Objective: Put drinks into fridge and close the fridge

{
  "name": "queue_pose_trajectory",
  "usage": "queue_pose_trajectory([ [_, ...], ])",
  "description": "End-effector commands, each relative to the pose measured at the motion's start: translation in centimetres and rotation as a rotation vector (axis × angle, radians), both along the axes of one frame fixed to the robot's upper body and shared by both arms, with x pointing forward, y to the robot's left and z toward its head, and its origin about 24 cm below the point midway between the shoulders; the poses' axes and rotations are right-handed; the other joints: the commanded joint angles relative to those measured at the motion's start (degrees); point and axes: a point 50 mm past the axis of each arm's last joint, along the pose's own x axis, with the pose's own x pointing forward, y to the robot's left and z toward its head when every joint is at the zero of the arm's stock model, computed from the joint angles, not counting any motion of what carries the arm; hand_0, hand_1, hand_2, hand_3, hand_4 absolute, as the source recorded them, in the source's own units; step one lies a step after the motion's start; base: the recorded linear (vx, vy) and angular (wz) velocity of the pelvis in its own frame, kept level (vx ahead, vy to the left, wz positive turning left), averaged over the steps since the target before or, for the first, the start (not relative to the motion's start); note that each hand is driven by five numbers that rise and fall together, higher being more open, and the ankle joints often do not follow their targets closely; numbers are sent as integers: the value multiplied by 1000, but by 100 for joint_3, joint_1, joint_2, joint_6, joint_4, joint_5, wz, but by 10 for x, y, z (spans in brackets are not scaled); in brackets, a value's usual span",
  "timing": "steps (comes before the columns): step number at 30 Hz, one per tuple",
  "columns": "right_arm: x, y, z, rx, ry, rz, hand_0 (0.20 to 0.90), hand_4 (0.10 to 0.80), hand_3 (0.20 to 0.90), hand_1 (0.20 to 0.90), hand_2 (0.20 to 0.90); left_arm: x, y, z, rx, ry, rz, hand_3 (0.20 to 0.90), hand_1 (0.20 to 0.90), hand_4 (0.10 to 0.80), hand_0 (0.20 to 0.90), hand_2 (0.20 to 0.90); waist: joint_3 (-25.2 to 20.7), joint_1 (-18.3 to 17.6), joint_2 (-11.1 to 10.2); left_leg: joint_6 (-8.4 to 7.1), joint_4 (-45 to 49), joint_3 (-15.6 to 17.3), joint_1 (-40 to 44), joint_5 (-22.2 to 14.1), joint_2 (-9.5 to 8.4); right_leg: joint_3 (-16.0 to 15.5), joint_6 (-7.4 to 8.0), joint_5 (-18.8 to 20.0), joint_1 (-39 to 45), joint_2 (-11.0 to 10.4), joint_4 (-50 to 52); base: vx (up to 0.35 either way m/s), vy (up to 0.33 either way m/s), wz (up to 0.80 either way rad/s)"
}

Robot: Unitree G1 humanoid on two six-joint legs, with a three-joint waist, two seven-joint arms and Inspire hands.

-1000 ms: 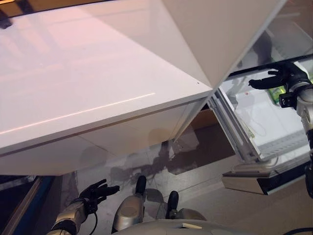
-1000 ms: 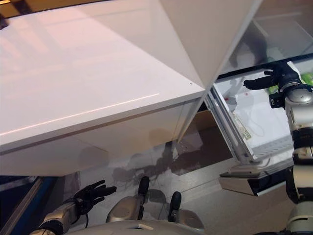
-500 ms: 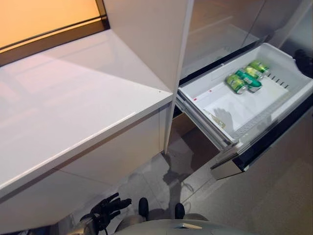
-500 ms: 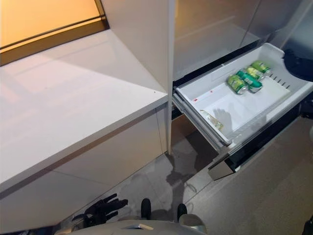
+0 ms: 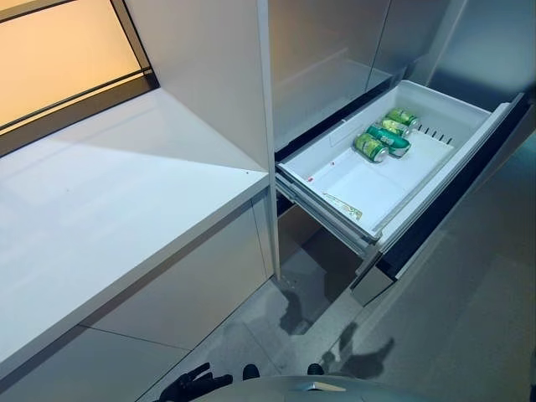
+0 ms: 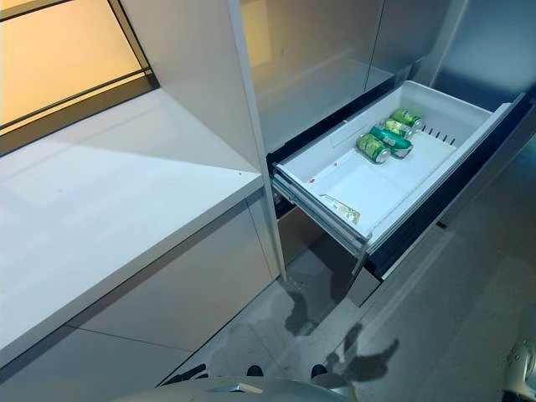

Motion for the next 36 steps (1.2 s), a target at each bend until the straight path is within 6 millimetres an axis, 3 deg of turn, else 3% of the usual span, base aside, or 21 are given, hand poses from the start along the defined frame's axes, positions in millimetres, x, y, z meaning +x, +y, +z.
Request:
queue_pose_trajectory([
  [1,-8,-4,22,-110,-128,16,900,800,900,900,900,1,23,5,76,-23,-12,900,900,800,900,900,-106,40,-92,210,354,150,238,-800,-100,133,222,-169,-474,53,837,168,-24,-10],
  [5,-7,-11,-26,81,40,64,900,800,900,900,900,1,26,4,84,15,15,900,900,800,900,900,205,-28,-78,303,1002,85,33,-1025,-159,164,60,-377,-697,65,1423,102,-5,-12],
  [8,4,-11,-40,149,131,167,900,800,900,900,900,9,27,4,84,14,36,900,900,800,900,900,447,-62,-48,345,1280,35,-182,-1096,-220,154,-19,-507,-950,54,1770,-2,15,-2],
  [11,25,-6,-39,138,196,271,900,800,900,900,900,25,29,7,98,-20,61,900,900,800,900,900,707,-70,-38,394,1677,62,-565,-1196,-293,150,-115,-645,-1329,41,2163,-102,14,0],
  [16,61,12,-27,89,217,428,900,800,900,900,900,61,50,21,263,-118,119,900,900,800,900,900,1313,-71,-112,466,2691,137,-1568,-1374,-267,109,-314,-894,-2262,54,3199,-179,-21,0],
  [23,103,35,-3,-12,254,603,900,800,900,900,900,100,62,40,352,-195,147,900,900,800,900,900,1697,84,-180,571,3935,37,-2439,-1820,-340,-7,-529,-1279,-2955,-21,4307,-77,-47,5],
  [29,140,60,26,-134,261,726,900,800,900,900,900,112,54,42,353,-199,101,900,900,800,900,900,1807,308,-198,635,4603,-92,-2722,-2090,-410,-98,-642,-1496,-3096,-55,4827,12,-40,6],
  [36,183,97,52,-269,278,895,900,800,900,900,900,115,46,40,359,-175,40,900,900,800,900,900,1818,619,-192,613,4747,-203,-2662,-2123,-440,-226,-666,-1512,-2875,-96,4837,54,-43,9],
])
